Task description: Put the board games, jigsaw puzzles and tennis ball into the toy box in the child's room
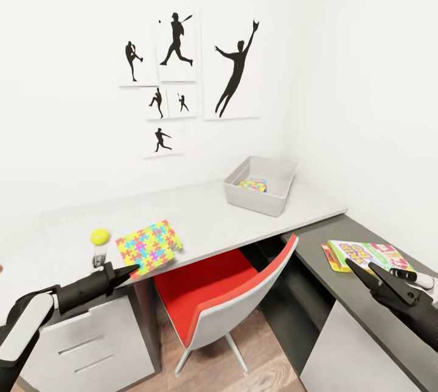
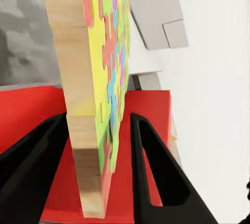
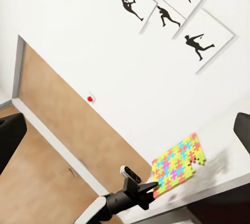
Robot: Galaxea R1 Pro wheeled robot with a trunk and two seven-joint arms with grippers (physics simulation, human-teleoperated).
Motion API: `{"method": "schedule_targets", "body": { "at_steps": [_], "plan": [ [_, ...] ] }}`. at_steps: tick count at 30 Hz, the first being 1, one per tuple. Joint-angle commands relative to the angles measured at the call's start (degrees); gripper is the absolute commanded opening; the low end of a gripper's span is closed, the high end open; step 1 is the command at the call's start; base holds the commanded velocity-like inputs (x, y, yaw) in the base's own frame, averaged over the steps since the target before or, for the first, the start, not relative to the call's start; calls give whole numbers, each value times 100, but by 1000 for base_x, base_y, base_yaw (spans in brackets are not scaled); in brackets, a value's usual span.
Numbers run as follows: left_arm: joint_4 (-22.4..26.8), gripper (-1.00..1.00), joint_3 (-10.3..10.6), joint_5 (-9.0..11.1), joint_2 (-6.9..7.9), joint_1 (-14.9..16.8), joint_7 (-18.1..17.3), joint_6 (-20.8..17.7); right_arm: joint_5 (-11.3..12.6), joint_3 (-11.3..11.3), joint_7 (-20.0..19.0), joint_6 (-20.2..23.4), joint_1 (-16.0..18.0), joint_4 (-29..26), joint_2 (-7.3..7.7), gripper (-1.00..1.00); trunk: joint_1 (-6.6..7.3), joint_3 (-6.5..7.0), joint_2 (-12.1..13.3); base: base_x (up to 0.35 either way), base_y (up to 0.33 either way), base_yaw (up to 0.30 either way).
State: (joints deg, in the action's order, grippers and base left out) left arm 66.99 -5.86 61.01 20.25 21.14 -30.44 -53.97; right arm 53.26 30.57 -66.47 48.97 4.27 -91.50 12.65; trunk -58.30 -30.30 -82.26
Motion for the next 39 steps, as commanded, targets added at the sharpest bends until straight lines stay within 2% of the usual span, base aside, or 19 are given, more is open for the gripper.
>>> {"method": "schedule_targets", "body": {
  "at_steps": [1,6,11,13,16,18,19,20,22,23,26,30,39],
  "plan": [
    [79,-100,-11,-35,-2,4,-22,-129,18,0,6,31,3,0,1,100,23,13,39,0,0,0],
    [391,-100,-33,13,-3,-3,-28,-372,18,-6,19,30,3,1,1,100,67,48,119,0,0,0],
    [501,-100,-37,49,34,-5,-42,-565,16,-18,124,36,9,1,1,100,177,138,319,0,0,0],
    [617,-100,-16,72,48,-5,-47,-594,17,-11,430,43,11,1,1,100,220,174,399,0,0,0],
    [792,-100,16,452,96,-5,-95,-603,23,2,1235,77,12,-4,7,100,286,228,520,0,0,0],
    [832,-100,76,799,280,-9,-170,-603,25,5,1554,92,14,-6,9,100,330,264,600,0,0,0],
    [845,-100,217,1000,491,-11,-235,-603,26,3,1670,98,17,-7,9,100,352,282,640,0,0,0],
    [852,-100,350,1100,650,-12,-306,-603,28,3,1707,100,19,-8,9,100,374,300,680,0,0,0],
    [857,-100,614,1260,940,-13,-562,-603,32,0,1735,94,20,-8,10,100,418,336,760,0,0,0],
    [858,-100,734,1319,1034,-10,-760,-603,30,-6,1725,85,20,-8,6,100,440,354,801,0,0,0],
    [860,-100,959,1399,1172,-10,-1262,-603,27,-11,1704,64,21,-15,2,100,506,408,921,0,0,0],
    [852,-100,1016,1420,1205,-12,-1415,-603,27,-13,1723,46,21,-17,1,100,594,479,1081,0,0,0],
    [844,-100,1028,1416,1205,-14,-1438,-603,27,-12,1727,43,21,-17,1,100,792,641,1442,0,0,0]
  ]
}}
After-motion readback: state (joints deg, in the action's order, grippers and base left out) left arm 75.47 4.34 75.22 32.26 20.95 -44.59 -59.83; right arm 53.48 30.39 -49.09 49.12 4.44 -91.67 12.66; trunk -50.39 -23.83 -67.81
